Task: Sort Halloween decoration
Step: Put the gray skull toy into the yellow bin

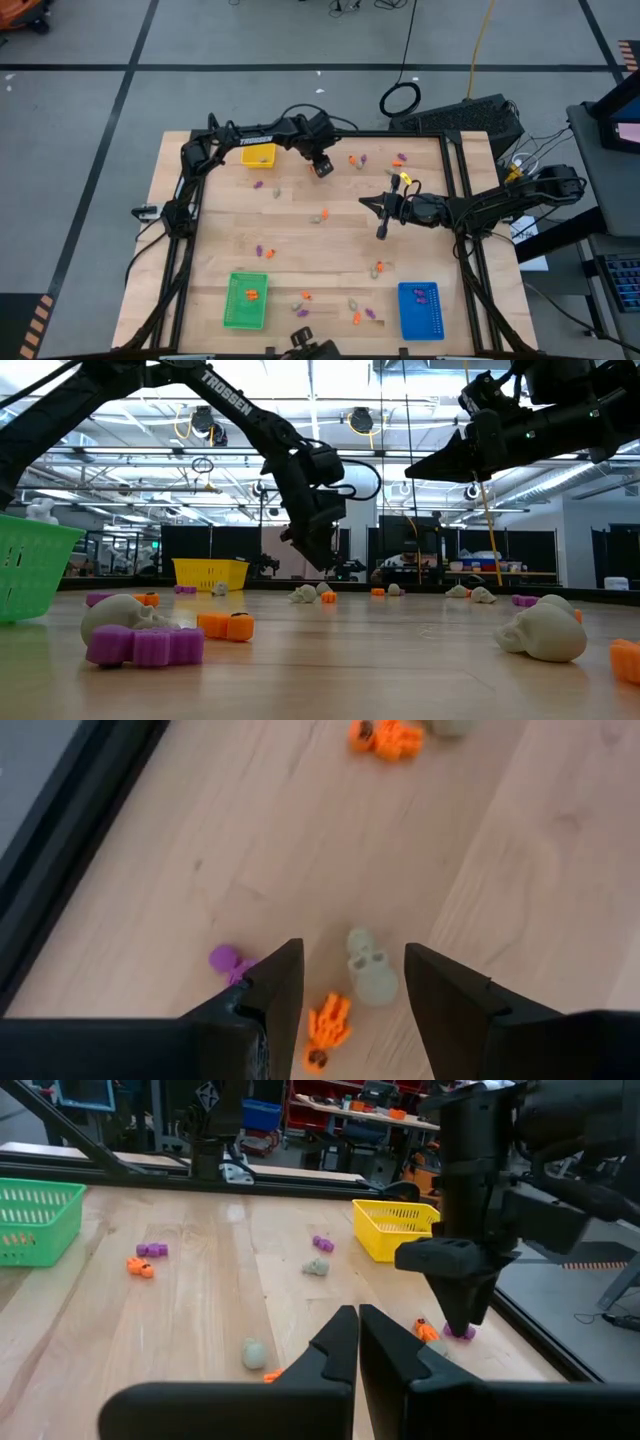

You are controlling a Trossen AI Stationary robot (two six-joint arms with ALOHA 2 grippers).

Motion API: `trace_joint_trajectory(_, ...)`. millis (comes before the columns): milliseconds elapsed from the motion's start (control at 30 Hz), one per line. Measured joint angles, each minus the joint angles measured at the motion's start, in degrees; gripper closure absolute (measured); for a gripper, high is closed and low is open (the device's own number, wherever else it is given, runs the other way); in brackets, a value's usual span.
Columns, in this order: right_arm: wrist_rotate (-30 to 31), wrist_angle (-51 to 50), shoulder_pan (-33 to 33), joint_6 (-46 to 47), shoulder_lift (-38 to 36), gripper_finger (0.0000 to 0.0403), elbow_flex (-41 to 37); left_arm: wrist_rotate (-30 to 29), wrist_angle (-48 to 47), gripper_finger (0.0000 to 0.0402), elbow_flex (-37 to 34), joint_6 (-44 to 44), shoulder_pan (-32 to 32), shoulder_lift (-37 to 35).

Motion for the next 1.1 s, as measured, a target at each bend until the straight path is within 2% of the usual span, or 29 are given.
trace_joint_trajectory(433, 0.12, 1.55, -0.02, 0.0, 0.0, 0.0403, 0.07, 0.22, -0.33, 0.023, 0.0, -1.94, 0.03, 0.0)
trace_joint_trajectory(767, 0.12, 1.47, -0.02, 0.66, 0.0, 0.0403, 0.09, 0.92, -0.38, 0.023, 0.0, -3.32, 0.1, 4.3)
trace_joint_trajectory(1100, 0.14, 1.23, -0.09, 0.61, 0.0, 0.0403, 0.09, 0.55, -1.08, 0.023, -0.02, -2.88, 0.29, 4.31)
